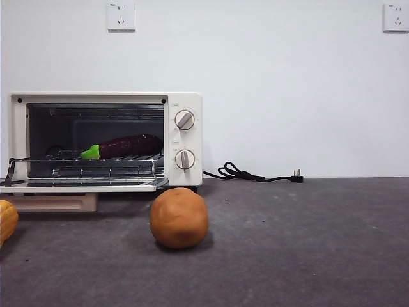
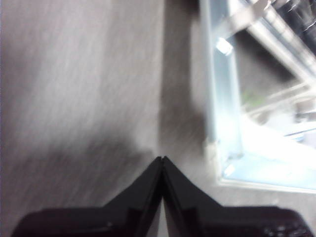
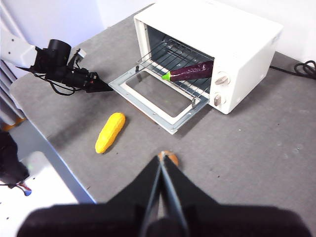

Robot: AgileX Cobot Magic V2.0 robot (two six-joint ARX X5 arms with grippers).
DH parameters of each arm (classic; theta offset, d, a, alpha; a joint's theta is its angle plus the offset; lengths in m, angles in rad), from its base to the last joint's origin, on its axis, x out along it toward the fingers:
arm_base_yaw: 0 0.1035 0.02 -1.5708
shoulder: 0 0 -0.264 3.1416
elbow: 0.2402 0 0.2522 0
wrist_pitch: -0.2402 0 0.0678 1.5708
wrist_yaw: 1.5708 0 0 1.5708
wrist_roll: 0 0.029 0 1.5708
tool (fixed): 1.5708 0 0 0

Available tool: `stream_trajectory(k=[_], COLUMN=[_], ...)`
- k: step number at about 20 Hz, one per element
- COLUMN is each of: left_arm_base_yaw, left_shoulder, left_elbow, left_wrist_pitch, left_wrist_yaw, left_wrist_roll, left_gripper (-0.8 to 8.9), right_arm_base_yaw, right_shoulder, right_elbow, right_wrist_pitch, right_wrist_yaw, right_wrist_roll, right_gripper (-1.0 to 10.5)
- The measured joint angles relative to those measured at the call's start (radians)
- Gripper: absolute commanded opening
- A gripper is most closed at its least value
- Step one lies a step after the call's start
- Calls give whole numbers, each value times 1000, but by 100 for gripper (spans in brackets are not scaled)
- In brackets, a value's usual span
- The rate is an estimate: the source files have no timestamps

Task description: Take the eggplant from the table,put the eggplant in the oven

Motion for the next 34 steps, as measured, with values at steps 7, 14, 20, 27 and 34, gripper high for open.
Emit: stream_trajectory(k=[7, 14, 20, 27, 34], left_arm_base_yaw=[2, -8, -20, -55, -121], left_shoulder=[16, 19, 19, 19, 19], left_elbow=[0, 0, 0, 16, 143], left_wrist_pitch=[72, 186, 319, 461, 462], left_wrist_yaw=[89, 172, 241, 298, 309], left_wrist_roll=[-45, -134, -248, -398, -450], left_gripper=[-6, -6, -6, -6, -6], right_arm_base_yaw=[0, 0, 0, 0, 0], right_shoulder=[0, 0, 0, 1, 10], right_elbow=[0, 0, 0, 0, 0], right_wrist_pitch=[0, 0, 0, 0, 0], right_wrist_yaw=[38, 39, 49, 52, 52], right_wrist_roll=[0, 0, 0, 0, 0], right_gripper=[-12, -12, -12, -12, -12])
